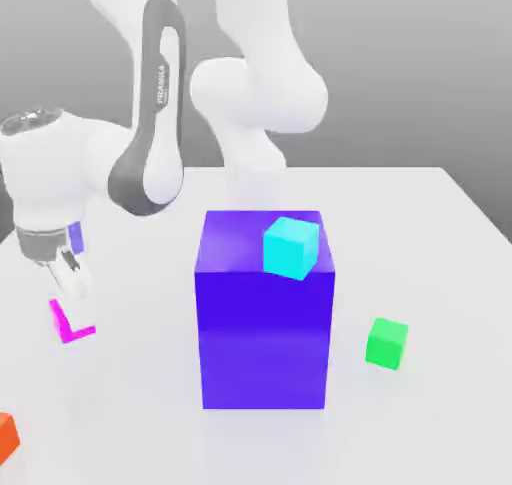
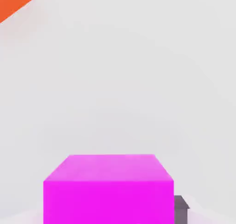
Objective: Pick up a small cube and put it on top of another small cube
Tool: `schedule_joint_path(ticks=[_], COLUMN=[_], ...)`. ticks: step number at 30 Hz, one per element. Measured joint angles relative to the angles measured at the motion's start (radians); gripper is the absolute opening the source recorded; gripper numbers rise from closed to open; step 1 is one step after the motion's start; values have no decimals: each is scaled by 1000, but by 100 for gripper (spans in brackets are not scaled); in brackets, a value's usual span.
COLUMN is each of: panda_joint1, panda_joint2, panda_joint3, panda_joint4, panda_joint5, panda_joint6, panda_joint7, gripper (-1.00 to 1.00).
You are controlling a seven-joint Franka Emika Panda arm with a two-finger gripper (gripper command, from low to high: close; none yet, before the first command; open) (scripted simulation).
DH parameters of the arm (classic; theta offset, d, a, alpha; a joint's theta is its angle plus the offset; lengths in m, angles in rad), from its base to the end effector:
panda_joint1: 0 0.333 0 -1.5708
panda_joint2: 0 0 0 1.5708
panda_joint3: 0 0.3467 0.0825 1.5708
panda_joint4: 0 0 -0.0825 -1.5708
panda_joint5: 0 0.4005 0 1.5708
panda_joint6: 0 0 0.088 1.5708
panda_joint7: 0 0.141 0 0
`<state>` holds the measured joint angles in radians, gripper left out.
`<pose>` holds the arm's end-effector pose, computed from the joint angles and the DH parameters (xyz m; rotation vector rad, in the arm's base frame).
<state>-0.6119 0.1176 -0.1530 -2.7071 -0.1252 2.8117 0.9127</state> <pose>0.2987 -0.2836 0.1711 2.1940 -2.1660 -0.0129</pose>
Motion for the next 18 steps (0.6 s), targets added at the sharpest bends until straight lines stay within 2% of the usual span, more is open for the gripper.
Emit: schedule_joint_path(ticks=[10, 18], panda_joint1=[-44, 12], panda_joint2=[96, 157], panda_joint3=[-5, 134], panda_joint4=[141, 251], panda_joint5=[-265, -365], panda_joint6=[-52, -96], panda_joint7=[-482, -838], gripper=[-100, -100])
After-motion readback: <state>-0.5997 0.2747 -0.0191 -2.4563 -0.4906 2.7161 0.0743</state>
